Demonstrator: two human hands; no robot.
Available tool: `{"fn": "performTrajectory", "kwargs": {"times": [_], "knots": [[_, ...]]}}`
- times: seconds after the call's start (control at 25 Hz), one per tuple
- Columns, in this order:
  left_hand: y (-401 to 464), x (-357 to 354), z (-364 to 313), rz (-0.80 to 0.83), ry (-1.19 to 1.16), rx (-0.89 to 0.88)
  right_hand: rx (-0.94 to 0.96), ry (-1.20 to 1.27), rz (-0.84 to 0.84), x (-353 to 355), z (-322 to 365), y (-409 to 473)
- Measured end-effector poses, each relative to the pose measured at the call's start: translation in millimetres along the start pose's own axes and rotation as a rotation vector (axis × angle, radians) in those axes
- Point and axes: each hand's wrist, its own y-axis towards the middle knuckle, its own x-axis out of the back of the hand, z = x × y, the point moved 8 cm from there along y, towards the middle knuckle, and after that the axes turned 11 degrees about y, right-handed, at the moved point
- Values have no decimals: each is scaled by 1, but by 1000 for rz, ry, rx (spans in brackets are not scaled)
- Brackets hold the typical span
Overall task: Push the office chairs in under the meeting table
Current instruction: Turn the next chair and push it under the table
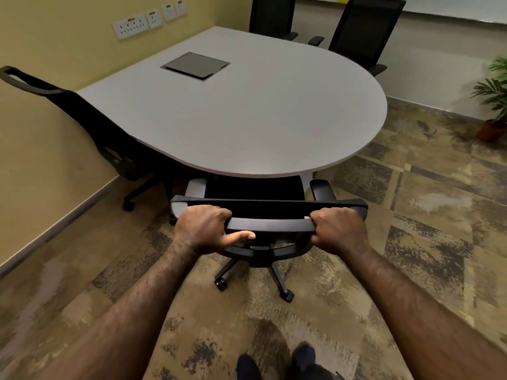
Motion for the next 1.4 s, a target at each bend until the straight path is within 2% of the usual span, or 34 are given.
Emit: {"fn": "performTrajectory", "kwargs": {"times": [0.48, 1.0, 1.4], "knots": [[-10, 13, -65, 13, 33, -23, -16, -16, -15, 8, -42, -57], [73, -8, -55, 97, 57, 17, 5, -37, 38, 12, -86, 18], [113, -22, -40, 45, 92, 53, 64, -51, 19, 10, -109, 78]]}}
